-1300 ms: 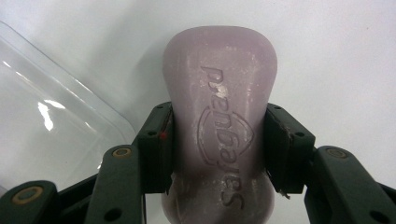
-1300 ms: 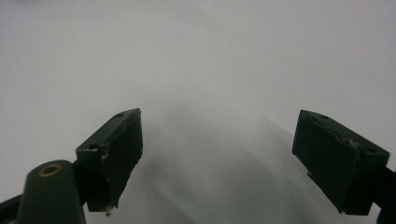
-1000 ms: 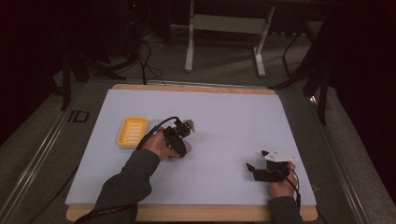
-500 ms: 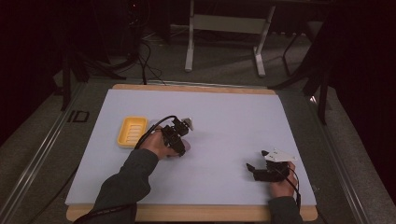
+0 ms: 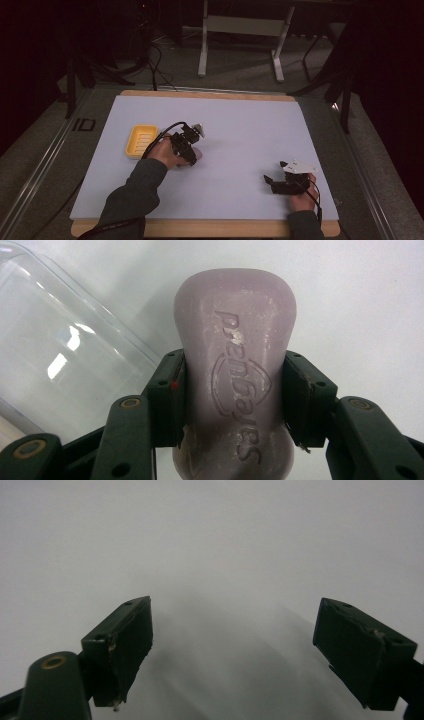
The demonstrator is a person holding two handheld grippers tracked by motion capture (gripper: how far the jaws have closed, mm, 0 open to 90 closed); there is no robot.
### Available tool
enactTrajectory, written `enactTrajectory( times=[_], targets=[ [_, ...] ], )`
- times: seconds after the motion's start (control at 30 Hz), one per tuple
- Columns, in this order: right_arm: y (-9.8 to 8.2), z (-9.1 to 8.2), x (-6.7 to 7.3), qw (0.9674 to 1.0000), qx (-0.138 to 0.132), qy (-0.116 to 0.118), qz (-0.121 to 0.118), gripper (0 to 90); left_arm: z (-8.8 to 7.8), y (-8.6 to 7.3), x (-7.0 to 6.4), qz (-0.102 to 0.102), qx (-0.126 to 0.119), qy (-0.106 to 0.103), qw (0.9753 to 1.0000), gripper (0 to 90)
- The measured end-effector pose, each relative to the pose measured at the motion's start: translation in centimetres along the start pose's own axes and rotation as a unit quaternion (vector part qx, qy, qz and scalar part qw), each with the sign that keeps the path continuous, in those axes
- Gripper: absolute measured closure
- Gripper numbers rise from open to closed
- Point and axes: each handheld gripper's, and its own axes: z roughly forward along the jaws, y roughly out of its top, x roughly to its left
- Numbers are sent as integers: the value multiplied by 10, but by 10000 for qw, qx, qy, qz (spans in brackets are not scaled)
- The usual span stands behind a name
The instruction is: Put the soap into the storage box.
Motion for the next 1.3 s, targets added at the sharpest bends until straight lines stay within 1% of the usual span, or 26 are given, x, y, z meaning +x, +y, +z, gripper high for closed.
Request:
enactTrajectory(
  times=[0.23, 0.47, 0.53, 0.7, 0.8, 0.87, 0.97, 1.07, 1.3],
  targets=[
    [0, 0, 0, 10000, -5, 1, 3, 158, -5, -2, 5, -81, -78, -1, 9999, 498],
    [0, 0, 0, 10000, -1, 1, 2, 159, -8, -4, 10, -115, -127, 0, 9999, 498],
    [0, 0, 0, 10000, 4, 0, -6, 158, -10, -5, 12, -108, -131, 10, 9999, 498],
    [0, 0, 0, 10000, 7, -1, -10, 158, -12, -7, 15, -173, -191, 42, 9997, 498],
    [0, 0, 0, 10000, 15, 0, -18, 158, -14, -8, 18, -200, -211, 28, 9996, 498],
    [0, 0, 0, 10000, 16, -1, -28, 158, -15, -9, 20, -223, -270, -7, 9994, 498],
    [0, 1, 1, 10000, 21, 0, -29, 158, -16, -10, 21, -267, -276, -2, 9993, 498],
    [0, 1, 0, 10000, 20, 2, -30, 159, -18, -11, 24, -248, -275, 31, 9993, 498],
    [0, 1, 0, 10000, 25, 0, -36, 158, -19, -15, 30, -329, -268, 58, 9991, 498]
  ],
)
